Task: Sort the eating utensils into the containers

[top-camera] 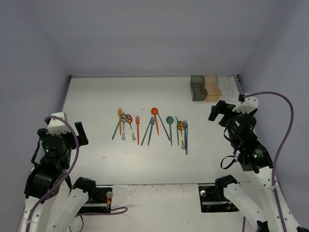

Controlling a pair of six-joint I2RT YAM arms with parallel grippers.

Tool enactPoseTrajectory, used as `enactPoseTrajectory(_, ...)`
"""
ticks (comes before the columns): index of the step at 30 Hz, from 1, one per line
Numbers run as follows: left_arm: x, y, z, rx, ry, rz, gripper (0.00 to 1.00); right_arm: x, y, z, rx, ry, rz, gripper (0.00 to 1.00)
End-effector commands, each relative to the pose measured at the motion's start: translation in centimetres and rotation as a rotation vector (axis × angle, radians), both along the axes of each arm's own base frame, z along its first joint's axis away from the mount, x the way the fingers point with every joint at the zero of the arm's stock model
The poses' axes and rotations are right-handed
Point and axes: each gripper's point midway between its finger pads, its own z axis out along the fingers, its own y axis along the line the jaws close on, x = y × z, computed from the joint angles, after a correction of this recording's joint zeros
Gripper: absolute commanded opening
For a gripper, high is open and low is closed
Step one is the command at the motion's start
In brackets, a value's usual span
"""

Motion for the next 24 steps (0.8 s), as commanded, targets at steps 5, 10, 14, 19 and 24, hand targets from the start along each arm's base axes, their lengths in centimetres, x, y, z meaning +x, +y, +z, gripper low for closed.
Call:
enactPoseTrajectory(5, 0.8, -0.6, 2.2, -0.030, -0.061, -0.017, 0.94, 1.3, 0.6, 0.8, 0.067, -0.036, -0.014, 1.00)
enactPoseTrajectory(10, 0.8, -0.7, 1.7, -0.034, -0.045, -0.020, 0.94, 2.6, 0.8, -1.6, 0.089, 0.040, -0.056, 1.00)
enactPoseTrajectory(14, 0.6, -0.6, 1.2, -0.024, -0.029, -0.023, 0.94, 4.3, 2.2, -5.3, 0.056, 0.168, -0.008, 1.00)
enactPoseTrajectory(19, 0.4, -0.7, 0.7, -0.026, -0.020, -0.033, 0.94, 5.3, 3.4, -12.0, 0.086, 0.375, -0.025, 1.00)
enactPoseTrajectory(24, 0.1, -0.8, 0.2, -0.026, -0.007, -0.039, 0.94, 5.2, 4.3, -17.9, 0.125, 0.555, -0.059, 1.00)
